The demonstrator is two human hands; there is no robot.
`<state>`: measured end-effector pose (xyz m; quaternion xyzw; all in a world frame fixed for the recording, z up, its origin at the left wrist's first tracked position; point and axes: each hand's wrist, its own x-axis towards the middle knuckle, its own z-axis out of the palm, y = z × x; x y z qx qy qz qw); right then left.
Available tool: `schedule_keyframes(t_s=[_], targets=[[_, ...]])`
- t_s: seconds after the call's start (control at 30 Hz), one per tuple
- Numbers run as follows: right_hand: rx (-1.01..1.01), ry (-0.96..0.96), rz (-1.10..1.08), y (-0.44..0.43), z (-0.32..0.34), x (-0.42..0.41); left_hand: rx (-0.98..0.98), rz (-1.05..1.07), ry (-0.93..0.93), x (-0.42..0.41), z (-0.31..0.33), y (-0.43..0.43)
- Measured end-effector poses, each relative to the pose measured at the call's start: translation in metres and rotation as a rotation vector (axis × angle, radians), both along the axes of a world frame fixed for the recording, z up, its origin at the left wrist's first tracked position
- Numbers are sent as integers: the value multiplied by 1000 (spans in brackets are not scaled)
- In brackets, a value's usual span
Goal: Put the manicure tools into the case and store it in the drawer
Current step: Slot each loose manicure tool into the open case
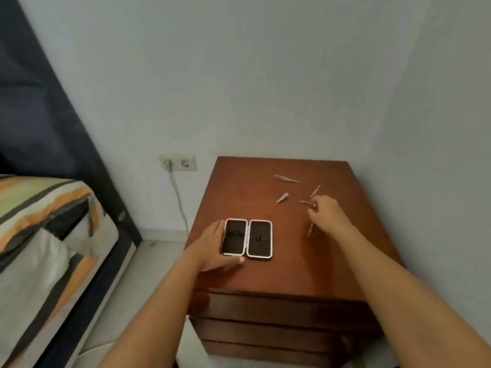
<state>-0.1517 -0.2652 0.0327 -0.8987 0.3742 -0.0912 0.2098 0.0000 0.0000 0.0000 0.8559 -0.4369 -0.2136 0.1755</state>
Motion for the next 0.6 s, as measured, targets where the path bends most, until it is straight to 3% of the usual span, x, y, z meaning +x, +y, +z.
schedule_keyframes(t_s=[0.4,0.47,0.6], targets=[[-214,32,-106,-24,-39,45,-131,45,-152,3,-27,-24],[-158,-58,-101,-19,-36,52,-139,82,-193,-1,-31,-27],[135,-352,5,8,-15,71,-141,121,-228,-4,-33,-26]])
